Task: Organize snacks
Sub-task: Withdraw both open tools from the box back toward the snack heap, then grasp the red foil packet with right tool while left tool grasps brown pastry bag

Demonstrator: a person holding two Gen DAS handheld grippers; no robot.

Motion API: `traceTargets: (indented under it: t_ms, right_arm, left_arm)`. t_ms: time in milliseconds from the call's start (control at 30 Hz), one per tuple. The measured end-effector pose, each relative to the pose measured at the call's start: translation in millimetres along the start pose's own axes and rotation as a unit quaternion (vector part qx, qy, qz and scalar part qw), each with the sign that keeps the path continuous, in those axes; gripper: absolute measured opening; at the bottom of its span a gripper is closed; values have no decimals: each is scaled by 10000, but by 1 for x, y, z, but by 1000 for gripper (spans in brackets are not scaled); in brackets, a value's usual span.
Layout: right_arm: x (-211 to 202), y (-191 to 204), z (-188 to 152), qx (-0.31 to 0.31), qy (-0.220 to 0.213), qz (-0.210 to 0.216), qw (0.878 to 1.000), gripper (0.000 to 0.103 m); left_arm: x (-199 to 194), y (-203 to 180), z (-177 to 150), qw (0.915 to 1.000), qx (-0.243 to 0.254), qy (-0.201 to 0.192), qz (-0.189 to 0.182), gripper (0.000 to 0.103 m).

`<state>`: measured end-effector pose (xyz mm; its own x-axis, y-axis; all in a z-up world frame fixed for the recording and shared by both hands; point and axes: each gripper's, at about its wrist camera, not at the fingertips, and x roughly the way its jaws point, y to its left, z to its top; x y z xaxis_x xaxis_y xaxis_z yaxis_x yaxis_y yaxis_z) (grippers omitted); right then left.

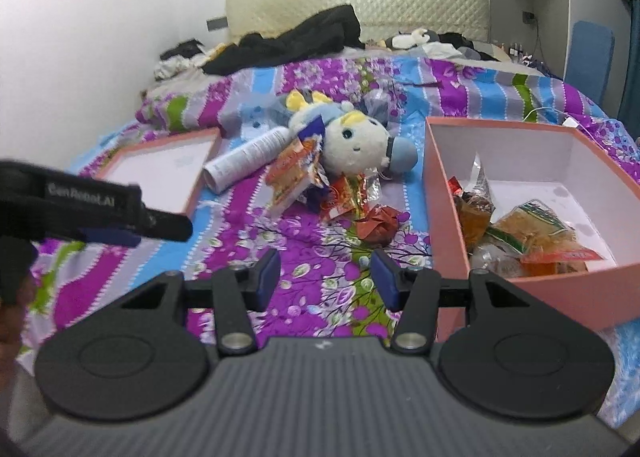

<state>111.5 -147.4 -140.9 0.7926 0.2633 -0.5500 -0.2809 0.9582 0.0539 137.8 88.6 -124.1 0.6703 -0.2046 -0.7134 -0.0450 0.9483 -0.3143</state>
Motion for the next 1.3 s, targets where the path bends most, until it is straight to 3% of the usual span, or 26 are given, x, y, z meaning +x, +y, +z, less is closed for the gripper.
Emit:
traceTargets:
  t_ms: [400, 800, 1100, 1300]
  right_arm:
    - [106, -2, 15, -218, 254, -405, 9986, 53]
    - [190, -14, 12, -710, 581, -1054, 9902, 53]
    - [219, -25, 4, -685, 777, -1098, 9885, 51]
    - [224, -28, 3, -685, 721, -1139, 9885, 48]
  left_arm:
    - [122, 14, 54, 9974, 584, 408, 116, 77]
    - [214, 3, 64, 9806, 1833, 471, 509, 77]
    - [250, -10, 61, 9600, 2670, 180, 819, 75]
    - [264, -22, 53, 9349, 3337, -75, 1205, 57]
